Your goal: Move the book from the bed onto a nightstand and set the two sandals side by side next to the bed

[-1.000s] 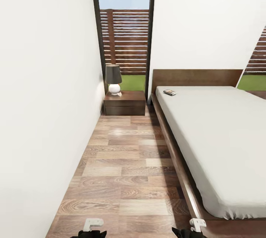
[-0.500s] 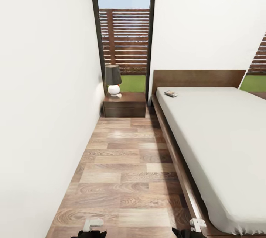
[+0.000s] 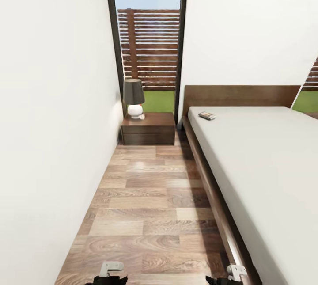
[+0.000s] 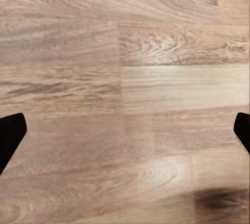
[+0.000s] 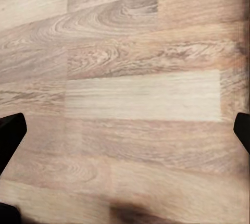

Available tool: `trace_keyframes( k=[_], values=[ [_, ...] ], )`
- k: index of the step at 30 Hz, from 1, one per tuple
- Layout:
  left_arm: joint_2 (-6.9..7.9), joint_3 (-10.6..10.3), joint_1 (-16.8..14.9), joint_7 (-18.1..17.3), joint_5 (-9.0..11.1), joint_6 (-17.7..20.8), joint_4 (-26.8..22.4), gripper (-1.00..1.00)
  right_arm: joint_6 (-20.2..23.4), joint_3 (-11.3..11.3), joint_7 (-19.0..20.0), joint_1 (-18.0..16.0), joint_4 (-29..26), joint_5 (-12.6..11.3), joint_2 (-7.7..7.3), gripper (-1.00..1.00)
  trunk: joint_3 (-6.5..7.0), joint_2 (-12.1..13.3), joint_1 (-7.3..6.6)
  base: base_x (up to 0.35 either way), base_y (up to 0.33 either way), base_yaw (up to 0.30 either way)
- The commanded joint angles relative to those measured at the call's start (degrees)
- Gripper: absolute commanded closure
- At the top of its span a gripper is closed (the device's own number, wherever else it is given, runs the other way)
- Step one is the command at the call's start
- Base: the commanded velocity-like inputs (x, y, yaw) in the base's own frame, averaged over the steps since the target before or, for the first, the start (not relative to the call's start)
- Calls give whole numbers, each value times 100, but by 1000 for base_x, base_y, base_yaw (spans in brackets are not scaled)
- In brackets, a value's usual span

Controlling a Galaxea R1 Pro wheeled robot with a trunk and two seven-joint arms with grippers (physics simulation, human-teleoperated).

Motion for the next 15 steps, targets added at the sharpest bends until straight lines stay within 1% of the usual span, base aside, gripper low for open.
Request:
trace_keyframes(
  k=[1, 15],
  values=[
    [0, -8, -4, -18, 36, -15, 8, -100, -6, -3, 25, -4, 9, -37, -2, -100, -5, -2, 3, 323, 0, 0],
    [0, -8, -4, -18, 36, -14, 13, -100, -6, -3, 25, -4, 9, -37, -2, -100, -5, -2, 3, 323, 0, 0]
  ],
)
